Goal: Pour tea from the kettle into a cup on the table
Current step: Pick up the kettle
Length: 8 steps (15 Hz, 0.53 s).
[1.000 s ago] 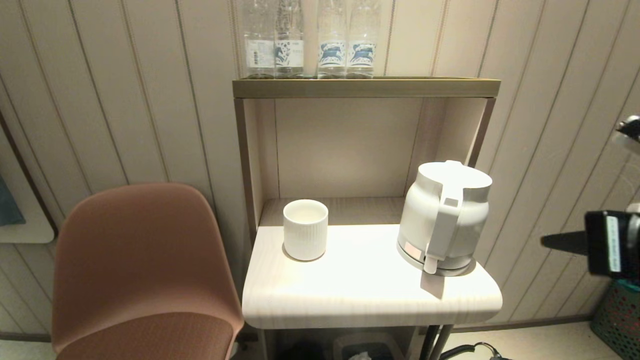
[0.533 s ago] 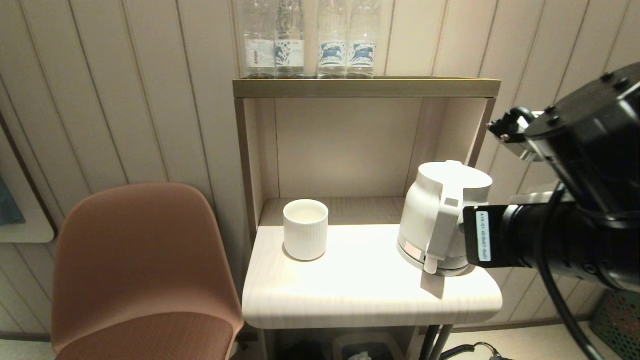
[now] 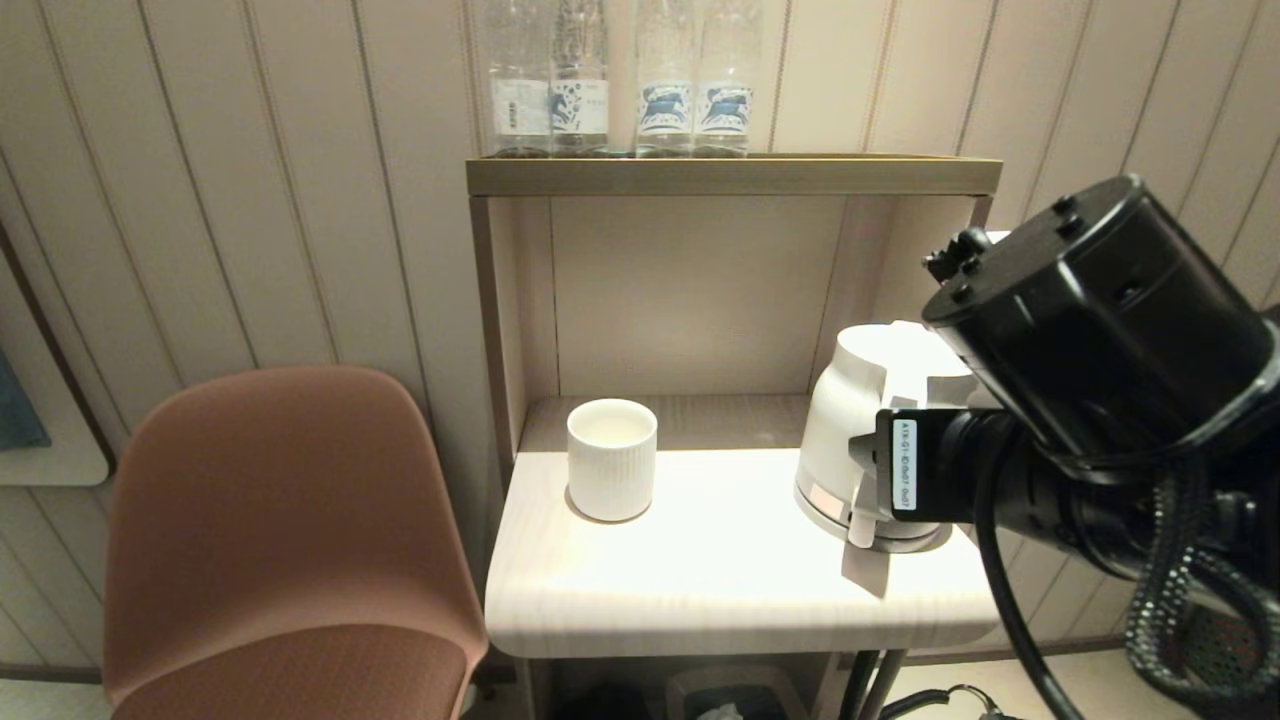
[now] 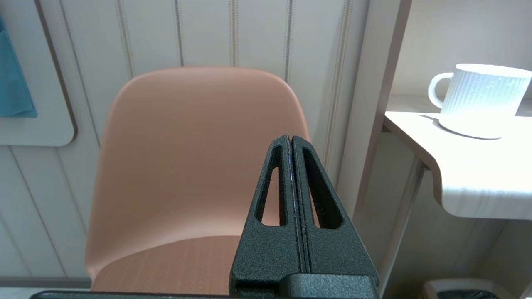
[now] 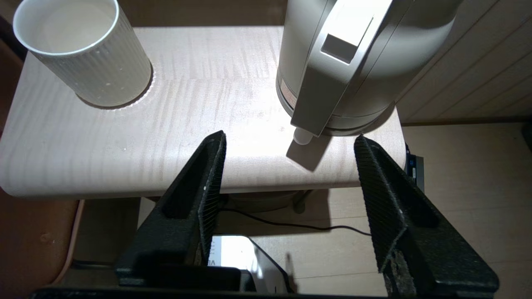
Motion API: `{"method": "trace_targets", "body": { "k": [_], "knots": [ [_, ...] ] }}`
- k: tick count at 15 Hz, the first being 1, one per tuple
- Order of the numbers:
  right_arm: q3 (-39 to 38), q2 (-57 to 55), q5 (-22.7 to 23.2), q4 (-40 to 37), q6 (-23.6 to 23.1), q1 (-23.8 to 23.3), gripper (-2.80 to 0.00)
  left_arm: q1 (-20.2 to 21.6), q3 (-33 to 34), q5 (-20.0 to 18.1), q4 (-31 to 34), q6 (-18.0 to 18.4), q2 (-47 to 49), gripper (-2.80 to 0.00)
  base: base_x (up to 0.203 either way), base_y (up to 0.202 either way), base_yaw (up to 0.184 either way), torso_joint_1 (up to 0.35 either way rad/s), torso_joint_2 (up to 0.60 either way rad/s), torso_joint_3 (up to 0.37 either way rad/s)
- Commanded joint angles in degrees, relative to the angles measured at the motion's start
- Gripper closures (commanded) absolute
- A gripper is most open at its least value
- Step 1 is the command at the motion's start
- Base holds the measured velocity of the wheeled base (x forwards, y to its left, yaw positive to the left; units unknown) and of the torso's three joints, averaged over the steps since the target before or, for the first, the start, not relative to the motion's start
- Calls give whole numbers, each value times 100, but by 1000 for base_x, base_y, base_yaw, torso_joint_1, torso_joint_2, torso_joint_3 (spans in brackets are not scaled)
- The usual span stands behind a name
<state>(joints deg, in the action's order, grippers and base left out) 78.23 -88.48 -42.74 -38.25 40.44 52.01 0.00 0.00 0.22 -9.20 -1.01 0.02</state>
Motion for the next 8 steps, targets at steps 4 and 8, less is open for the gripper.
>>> {"method": "trace_targets", "body": {
  "k": [4,8],
  "knots": [
    [-324,-213,-66,37,374,-68,-280,0,0,4,-8,-4,-2,0,0,0,0,0,0,0],
    [-54,-586,-323,322,376,-285,-280,-9,0,4,-4,-4,-2,0,0,0,0,0,0,0]
  ]
}}
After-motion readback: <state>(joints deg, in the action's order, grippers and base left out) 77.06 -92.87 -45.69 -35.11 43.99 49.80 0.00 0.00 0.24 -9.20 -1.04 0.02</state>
